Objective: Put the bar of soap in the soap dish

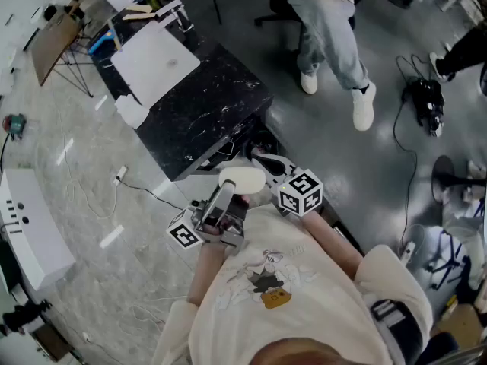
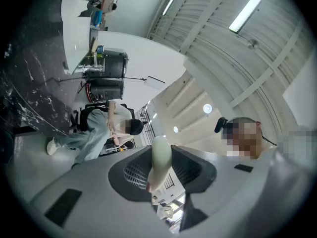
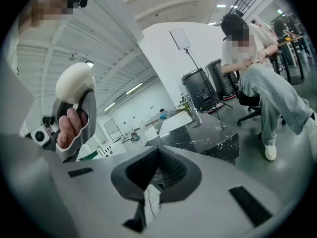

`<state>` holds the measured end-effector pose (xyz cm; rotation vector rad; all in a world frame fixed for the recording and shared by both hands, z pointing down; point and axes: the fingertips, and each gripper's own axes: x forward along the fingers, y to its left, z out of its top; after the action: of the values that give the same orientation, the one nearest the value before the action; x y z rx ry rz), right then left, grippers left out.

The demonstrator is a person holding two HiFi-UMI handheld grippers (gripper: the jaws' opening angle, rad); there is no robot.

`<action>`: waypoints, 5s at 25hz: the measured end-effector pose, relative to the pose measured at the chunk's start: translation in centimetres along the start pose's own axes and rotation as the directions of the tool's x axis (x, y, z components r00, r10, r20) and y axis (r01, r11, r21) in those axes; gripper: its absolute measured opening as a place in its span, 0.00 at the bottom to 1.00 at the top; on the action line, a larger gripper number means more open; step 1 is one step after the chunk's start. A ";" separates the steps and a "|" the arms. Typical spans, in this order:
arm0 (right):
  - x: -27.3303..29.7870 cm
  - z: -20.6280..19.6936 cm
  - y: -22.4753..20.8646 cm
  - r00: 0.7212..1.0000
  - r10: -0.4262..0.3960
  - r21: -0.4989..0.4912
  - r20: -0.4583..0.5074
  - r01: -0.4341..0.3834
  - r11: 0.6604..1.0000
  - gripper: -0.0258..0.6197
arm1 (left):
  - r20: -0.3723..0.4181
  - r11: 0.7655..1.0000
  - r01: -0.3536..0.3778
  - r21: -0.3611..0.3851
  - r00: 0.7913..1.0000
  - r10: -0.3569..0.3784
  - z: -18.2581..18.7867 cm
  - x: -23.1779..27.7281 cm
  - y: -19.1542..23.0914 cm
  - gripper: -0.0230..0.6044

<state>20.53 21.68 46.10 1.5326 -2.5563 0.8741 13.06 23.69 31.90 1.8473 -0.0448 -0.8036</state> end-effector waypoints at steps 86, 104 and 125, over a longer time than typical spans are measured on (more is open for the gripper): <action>43.0 13.2 4.8 0.987 0.133 -0.030 -0.091 -0.136 0.990 0.05 | 0.165 0.520 -0.531 0.669 0.788 0.593 46.6 -7.3 15.1 0.24; 45.6 12.7 2.1 0.983 0.085 -0.011 -0.160 -0.088 0.996 0.05 | -0.159 0.132 0.088 0.987 0.504 0.849 46.0 -7.5 25.9 0.24; 47.7 11.6 0.7 0.981 0.043 0.030 -0.190 -0.038 0.999 0.05 | -0.361 0.320 0.167 0.932 0.493 0.792 46.1 -8.6 29.3 0.26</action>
<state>-1.66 -21.91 50.67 1.3349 -2.4575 1.0089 -8.97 -23.12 51.49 2.9484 -0.4084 0.7745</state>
